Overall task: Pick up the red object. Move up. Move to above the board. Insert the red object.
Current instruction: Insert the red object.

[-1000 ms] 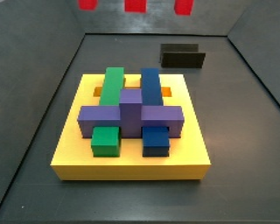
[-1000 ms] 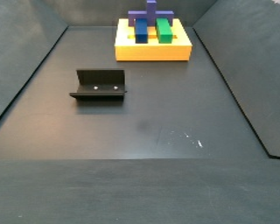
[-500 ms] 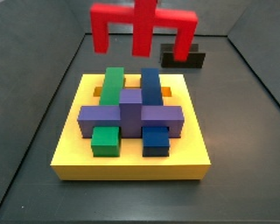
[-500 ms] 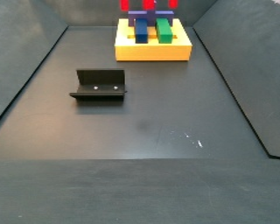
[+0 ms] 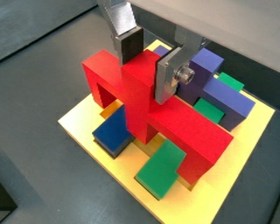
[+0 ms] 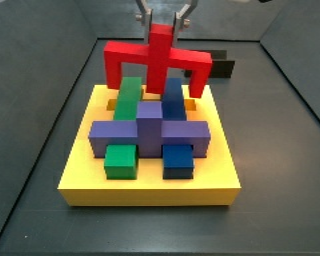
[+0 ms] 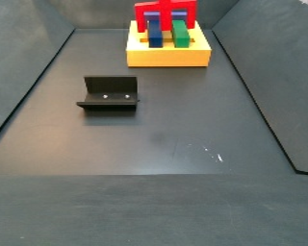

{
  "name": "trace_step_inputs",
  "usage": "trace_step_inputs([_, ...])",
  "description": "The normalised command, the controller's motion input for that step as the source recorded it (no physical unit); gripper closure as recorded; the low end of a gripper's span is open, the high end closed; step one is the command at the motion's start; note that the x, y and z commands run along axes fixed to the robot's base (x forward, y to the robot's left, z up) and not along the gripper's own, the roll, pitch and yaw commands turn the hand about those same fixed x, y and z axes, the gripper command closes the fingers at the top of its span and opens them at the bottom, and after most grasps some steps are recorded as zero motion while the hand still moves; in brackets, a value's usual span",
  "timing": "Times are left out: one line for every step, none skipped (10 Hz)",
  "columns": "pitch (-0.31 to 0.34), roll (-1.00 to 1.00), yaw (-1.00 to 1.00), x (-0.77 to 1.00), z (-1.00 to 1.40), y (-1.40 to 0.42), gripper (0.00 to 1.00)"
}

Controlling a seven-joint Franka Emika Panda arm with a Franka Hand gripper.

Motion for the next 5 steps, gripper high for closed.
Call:
trace_step_inputs([-0.141,-0.06,0.00,-0.10,-0.16,-0.01,1.00])
trace_step_inputs([-0.116,-0.05,0.00,-0.04,-0.20,-0.01,1.00])
trace_step_inputs([-0.100,-0.08,0.00,0.00,-0.24,-0.03,1.00])
trace_step_inputs([-0.069,-0.08,0.00,0.15,-0.27,0.00,1.00])
trace_step_inputs([-0.041,-0.05,0.00,0.00,-0.23,0.00,1.00])
